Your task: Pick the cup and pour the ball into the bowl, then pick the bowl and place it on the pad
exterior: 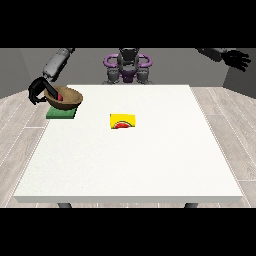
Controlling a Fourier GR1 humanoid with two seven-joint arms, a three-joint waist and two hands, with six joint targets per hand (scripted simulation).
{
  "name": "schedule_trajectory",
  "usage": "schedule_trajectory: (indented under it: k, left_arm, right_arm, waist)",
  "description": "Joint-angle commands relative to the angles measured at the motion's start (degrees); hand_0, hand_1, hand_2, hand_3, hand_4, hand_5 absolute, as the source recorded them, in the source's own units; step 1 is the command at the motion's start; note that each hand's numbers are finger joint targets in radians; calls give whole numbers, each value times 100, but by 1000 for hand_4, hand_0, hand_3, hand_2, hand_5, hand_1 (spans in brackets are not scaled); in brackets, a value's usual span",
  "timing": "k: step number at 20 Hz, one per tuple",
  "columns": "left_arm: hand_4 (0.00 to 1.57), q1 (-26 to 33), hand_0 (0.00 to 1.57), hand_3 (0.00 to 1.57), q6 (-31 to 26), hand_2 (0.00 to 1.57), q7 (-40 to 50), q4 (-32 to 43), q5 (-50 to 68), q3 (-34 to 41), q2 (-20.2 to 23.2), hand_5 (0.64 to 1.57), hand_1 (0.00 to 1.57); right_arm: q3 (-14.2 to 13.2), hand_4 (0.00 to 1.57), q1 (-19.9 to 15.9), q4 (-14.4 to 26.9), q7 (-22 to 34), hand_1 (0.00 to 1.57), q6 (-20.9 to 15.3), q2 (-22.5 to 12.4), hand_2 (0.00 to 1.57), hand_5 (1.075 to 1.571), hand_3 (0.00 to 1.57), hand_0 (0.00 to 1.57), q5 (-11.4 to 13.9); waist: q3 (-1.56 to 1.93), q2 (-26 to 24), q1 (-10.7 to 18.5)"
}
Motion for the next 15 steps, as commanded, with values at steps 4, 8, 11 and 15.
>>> schedule_trajectory:
  k: [4,8,11,15]
  left_arm:
    - [1180,30,0,0,14,0,-211,-137,33,24,-13,1551,0]
    - [1078,146,0,0,284,0,475,-579,-152,-489,-453,1567,0]
    - [902,5,0,0,755,0,1076,-1248,-310,-1127,-1225,1559,0]
    - [902,217,0,0,877,0,1260,-617,-525,-1143,-1195,1559,0]
  right_arm:
    - [-211,0,-369,470,-18,0,355,-299,425,1460,649,0,-201]
    - [54,0,-210,527,195,0,400,-40,0,1369,119,0,-41]
    - [182,0,-452,652,696,0,636,-372,0,1354,0,0,91]
    - [429,476,-865,-50,901,0,1051,162,0,1434,0,0,-74]
  waist:
    - [2,187,123]
    - [5,-581,-22]
    - [12,-1146,80]
    - [-10,-2093,-370]
